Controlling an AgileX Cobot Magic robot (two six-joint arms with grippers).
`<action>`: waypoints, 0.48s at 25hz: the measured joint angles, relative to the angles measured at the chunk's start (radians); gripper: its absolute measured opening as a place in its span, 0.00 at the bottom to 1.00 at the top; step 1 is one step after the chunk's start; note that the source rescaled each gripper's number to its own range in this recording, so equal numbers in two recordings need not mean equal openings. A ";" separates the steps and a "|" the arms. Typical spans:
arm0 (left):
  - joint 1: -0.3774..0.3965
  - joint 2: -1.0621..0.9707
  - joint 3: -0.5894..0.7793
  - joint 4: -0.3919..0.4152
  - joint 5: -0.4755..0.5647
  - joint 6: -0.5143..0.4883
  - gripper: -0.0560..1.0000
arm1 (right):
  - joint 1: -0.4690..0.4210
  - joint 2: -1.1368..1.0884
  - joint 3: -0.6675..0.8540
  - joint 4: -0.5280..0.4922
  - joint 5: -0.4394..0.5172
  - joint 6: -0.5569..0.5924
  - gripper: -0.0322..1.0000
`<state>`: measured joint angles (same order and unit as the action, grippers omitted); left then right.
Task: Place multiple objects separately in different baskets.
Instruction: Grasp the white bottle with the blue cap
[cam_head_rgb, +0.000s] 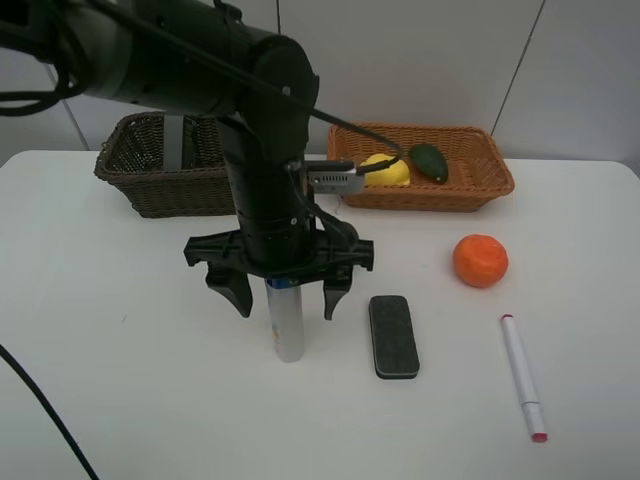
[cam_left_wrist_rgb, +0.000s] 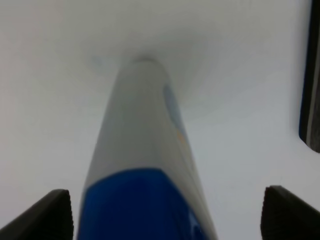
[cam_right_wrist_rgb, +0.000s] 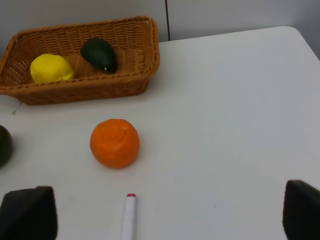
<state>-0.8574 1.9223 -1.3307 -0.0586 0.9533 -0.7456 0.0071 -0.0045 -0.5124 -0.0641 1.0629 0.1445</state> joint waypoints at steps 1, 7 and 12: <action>0.000 0.000 0.000 0.000 0.002 0.000 0.79 | 0.000 0.000 0.000 0.000 0.000 0.000 0.99; 0.000 0.000 0.000 0.003 0.026 0.014 0.06 | 0.000 0.000 0.000 0.000 0.000 0.000 0.99; 0.000 -0.013 -0.035 0.000 0.146 0.057 0.06 | 0.000 0.000 0.000 0.000 0.000 0.000 0.99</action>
<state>-0.8574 1.9095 -1.3660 -0.0589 1.0993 -0.6890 0.0071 -0.0045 -0.5124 -0.0641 1.0629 0.1445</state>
